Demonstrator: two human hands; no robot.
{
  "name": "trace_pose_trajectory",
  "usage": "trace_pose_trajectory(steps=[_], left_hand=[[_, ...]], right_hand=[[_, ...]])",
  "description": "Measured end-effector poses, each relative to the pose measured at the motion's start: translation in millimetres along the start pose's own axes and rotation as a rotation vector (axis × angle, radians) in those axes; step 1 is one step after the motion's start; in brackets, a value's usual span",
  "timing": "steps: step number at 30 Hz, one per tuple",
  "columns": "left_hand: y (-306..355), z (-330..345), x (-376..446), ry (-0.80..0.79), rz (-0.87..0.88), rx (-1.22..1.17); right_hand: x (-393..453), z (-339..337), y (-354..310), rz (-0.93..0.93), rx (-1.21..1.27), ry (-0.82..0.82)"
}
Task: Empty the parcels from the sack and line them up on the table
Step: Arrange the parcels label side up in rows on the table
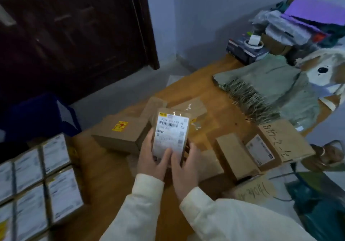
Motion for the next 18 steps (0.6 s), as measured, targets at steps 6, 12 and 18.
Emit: trace_pose_trajectory(steps=[6, 12, 18], left_hand=[[-128, -96, -123, 0.217, -0.366, 0.052], [-222, -122, -191, 0.216, -0.666, 0.109], [-203, -140, -205, 0.137, -0.586, 0.344]], right_hand=[[-112, 74, 80, 0.018, -0.505, -0.458], [-171, 122, 148, 0.116, -0.786, -0.748], [-185, 134, 152, 0.073, -0.805, -0.723]])
Point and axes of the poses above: each hand's wrist, its own x-axis towards the middle knuckle, its own z-axis out of the palm, y = z × x, the point moved 7 cm from there along x, towards the middle knuckle, and after that the axes turned 1 degree about y, right-handed, at the moved point
